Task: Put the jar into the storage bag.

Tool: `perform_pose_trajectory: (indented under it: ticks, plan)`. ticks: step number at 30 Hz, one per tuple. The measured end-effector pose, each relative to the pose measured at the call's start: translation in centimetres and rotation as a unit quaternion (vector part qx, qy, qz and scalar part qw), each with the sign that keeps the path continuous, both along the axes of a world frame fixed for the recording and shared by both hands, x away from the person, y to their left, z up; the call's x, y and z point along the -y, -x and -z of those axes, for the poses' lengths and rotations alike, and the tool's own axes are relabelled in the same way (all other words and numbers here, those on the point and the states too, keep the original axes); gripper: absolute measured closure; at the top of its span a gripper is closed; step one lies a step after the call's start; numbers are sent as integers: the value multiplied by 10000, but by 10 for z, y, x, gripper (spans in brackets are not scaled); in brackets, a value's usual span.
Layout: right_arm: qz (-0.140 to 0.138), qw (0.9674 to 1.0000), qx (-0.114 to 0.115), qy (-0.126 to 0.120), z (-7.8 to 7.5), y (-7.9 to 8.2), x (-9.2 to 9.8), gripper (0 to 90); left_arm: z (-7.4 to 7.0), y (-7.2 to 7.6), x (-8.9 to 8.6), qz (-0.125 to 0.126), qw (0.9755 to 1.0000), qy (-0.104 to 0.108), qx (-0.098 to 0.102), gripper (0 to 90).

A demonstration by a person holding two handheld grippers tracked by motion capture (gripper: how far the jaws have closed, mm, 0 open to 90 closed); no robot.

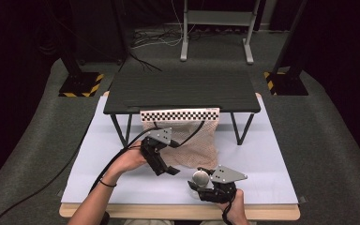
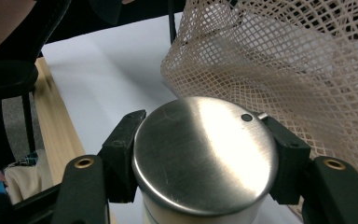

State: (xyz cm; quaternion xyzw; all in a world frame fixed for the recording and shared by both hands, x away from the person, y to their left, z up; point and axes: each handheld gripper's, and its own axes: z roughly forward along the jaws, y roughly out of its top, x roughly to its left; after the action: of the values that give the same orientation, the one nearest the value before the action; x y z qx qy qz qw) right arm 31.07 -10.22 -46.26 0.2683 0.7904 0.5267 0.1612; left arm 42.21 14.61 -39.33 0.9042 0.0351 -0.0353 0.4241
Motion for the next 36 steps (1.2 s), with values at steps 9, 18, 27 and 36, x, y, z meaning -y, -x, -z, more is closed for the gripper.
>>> perform_pose_trajectory:
  ticks: [9,18,27,36]
  plan:
    - [100,9999,-5,-72,-7,2,4,391,0,1,0,-1,10000,4,11,0]
    - [271,9996,-11,-87,-18,4,9,392,1,0,1,-22,10000,-16,18,0]
    - [351,9993,-3,-100,-25,6,11,392,0,2,0,-1,10000,12,37,0]
    - [439,9989,-9,-153,-34,6,17,392,0,2,1,-8,10000,6,39,0]
